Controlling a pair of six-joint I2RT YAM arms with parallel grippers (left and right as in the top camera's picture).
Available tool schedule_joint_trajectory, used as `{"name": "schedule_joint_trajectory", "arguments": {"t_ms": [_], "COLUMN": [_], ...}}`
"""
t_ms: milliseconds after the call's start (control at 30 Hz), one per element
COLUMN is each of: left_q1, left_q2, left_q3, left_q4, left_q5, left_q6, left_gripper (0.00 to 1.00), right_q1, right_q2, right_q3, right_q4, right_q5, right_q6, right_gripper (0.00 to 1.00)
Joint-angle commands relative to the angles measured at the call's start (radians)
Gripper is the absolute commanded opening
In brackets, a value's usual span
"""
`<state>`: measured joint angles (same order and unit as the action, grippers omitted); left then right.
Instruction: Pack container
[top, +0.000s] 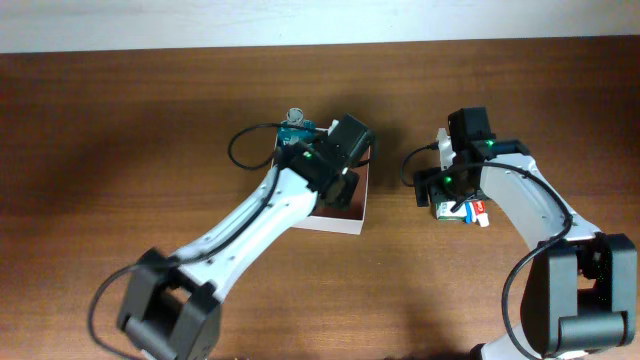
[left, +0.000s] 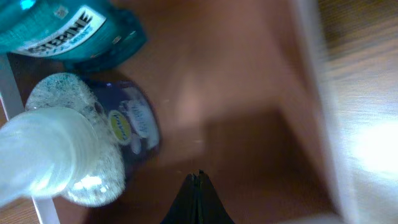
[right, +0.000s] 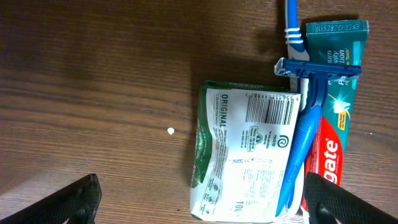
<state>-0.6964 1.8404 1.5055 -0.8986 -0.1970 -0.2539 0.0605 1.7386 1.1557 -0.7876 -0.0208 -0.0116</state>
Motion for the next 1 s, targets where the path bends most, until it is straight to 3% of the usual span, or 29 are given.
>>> {"name": "schedule_joint_trajectory", "arguments": {"t_ms": [0, 733, 967], "left_q1": [0.003, 0.003, 0.003], "left_q2": [0.029, 0.061, 0.063], "left_q3": [0.007, -0.038, -0.047], "left_q4": [-0.004, 0.062, 0.044], "left_q5": [-0.118, -0.171, -0.257], "left_q6": [0.002, 0.003, 0.003], "left_gripper": [0.01, 0.01, 0.01], "right_q1": [0.005, 0.005, 0.005], "right_q2": [0.002, 0.002, 0.002], "right_q3": [0.017, 0.017, 0.017], "right_q4": [0.000, 0.000, 0.000], "right_q5": [-0.002, -0.002, -0.002], "right_q6": [-0.003, -0.003, -0.003], "right_gripper": [0.99, 0.99, 0.99]}}
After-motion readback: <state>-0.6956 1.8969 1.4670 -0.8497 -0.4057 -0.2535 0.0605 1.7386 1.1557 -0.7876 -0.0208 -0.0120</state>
